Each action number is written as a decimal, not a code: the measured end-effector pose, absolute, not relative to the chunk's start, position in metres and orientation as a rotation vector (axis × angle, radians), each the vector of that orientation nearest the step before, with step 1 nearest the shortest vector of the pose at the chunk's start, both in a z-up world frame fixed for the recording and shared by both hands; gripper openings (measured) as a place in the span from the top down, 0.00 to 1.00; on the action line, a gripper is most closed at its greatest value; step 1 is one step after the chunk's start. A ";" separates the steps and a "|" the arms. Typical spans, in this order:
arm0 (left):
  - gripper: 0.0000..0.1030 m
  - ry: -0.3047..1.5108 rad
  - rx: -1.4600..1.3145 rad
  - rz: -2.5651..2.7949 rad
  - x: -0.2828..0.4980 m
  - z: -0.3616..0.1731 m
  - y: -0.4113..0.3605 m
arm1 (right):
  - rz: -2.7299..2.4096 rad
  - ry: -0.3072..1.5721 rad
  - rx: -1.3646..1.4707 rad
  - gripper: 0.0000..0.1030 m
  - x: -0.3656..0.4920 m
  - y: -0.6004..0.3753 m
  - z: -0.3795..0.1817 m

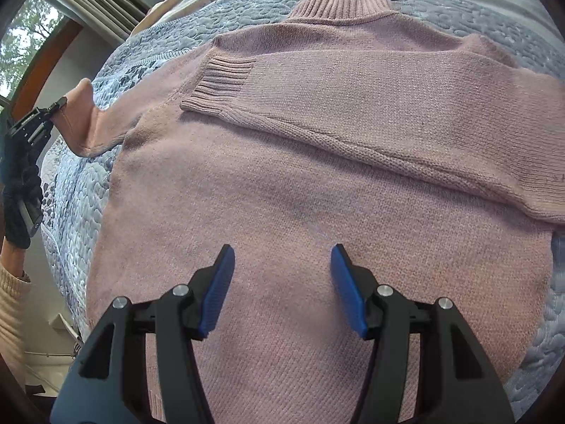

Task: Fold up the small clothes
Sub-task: 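Fold the held sleeve across the sweater body with the left gripper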

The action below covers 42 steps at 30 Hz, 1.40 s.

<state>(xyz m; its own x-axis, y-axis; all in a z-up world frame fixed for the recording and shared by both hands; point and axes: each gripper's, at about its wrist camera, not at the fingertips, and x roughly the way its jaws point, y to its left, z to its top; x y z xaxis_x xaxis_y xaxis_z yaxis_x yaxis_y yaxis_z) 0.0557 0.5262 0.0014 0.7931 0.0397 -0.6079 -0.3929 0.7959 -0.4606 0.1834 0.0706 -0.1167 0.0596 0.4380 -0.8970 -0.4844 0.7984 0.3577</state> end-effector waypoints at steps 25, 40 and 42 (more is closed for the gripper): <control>0.85 0.917 -0.663 0.019 0.107 -0.109 0.403 | 0.690 1.367 -0.007 0.40 0.191 0.052 -0.126; 0.81 0.859 -0.583 0.061 0.088 -0.055 0.452 | 0.769 1.389 0.068 0.38 0.211 0.123 -0.088; 0.81 0.918 -0.574 0.038 0.098 -0.073 0.448 | 0.779 1.392 0.069 0.38 0.212 0.136 -0.086</control>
